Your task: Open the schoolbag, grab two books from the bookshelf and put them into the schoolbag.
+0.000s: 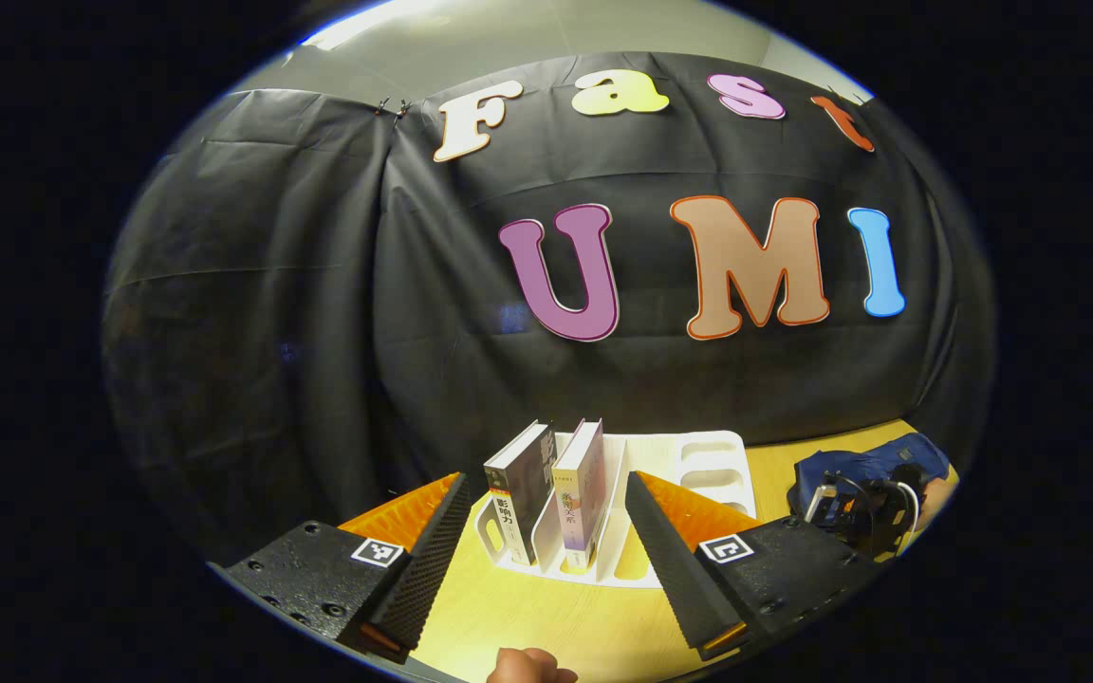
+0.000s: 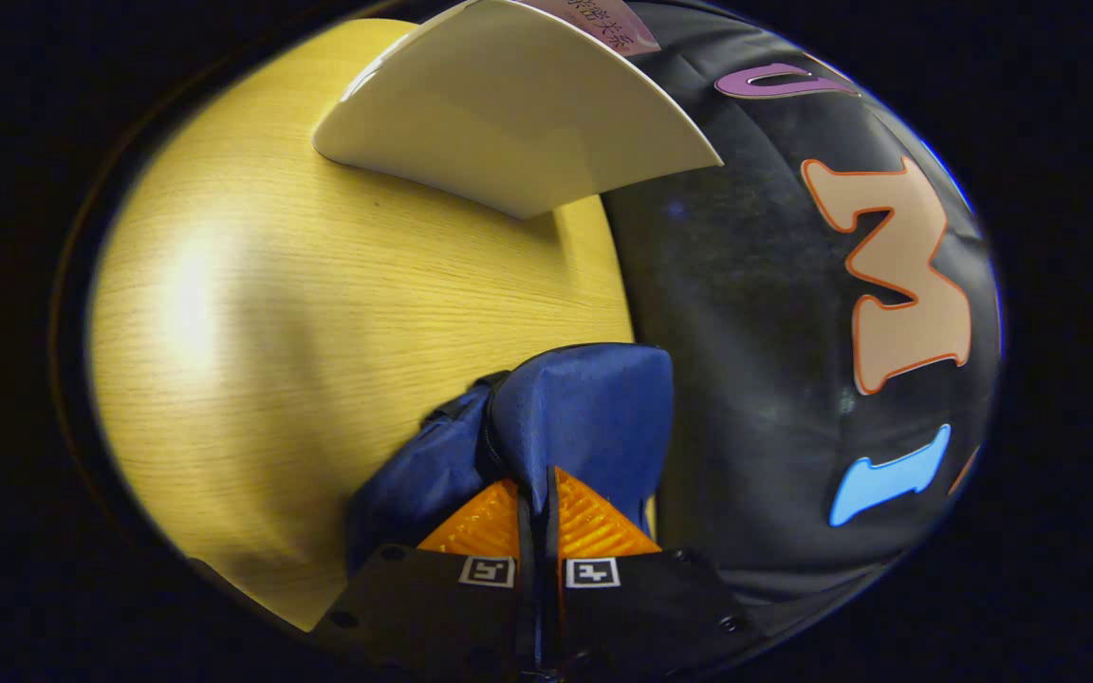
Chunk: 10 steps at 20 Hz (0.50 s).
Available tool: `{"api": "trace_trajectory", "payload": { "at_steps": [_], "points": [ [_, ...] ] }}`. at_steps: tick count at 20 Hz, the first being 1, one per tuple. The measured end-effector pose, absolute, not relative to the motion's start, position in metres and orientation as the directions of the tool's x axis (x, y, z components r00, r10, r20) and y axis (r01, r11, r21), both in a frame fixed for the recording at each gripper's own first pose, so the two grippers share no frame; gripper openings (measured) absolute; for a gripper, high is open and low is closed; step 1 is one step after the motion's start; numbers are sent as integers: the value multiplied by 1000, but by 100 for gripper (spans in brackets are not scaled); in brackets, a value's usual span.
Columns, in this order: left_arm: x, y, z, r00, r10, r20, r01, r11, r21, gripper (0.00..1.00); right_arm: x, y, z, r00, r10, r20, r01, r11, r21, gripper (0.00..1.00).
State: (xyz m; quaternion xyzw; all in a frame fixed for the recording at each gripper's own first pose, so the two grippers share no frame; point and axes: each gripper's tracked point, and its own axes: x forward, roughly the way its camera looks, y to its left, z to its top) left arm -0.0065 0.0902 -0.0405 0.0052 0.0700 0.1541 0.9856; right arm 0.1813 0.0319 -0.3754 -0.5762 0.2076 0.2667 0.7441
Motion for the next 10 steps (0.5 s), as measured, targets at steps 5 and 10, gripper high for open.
{"api": "trace_trajectory", "payload": {
  "at_steps": [5,10],
  "points": [
    [-1,94,-35,942,313,-122,-313,949,25,96,182,28,-377,738,113,-665,-661,318,-680,1],
    [-3,96,-35,941,317,-122,-317,948,21,96,185,27,-374,703,129,-699,-672,443,-593,4]
  ]
}}
